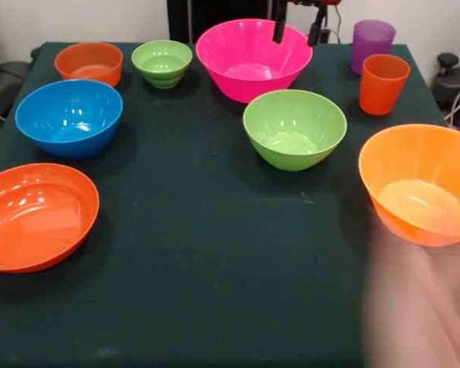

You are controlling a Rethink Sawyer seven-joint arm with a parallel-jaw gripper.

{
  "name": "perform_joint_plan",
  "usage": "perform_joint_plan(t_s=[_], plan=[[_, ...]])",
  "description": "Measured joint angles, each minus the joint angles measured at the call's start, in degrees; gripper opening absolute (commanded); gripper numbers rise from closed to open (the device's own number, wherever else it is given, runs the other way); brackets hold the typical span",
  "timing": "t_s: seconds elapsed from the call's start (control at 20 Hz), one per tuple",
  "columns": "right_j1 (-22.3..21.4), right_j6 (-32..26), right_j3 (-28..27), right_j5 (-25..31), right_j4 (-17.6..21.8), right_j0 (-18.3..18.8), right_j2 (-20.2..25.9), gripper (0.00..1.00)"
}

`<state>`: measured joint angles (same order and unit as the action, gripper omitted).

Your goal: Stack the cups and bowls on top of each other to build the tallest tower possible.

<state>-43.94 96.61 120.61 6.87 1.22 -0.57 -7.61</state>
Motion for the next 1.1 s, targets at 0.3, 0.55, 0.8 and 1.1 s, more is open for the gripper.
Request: perform_joint_plan(t_s=[0.3,0.55,0.8,1.1], plan=[[-1.2,0.0,0.3,0.8,0.0,0.0,0.2,1.0],[-4.4,0.0,1.1,3.7,-0.1,0.0,0.4,1.0],[-8.9,0.0,1.9,9.3,-0.3,0.0,0.5,1.0],[-12.9,0.0,2.3,14.5,-1.0,0.0,0.6,1.0]])
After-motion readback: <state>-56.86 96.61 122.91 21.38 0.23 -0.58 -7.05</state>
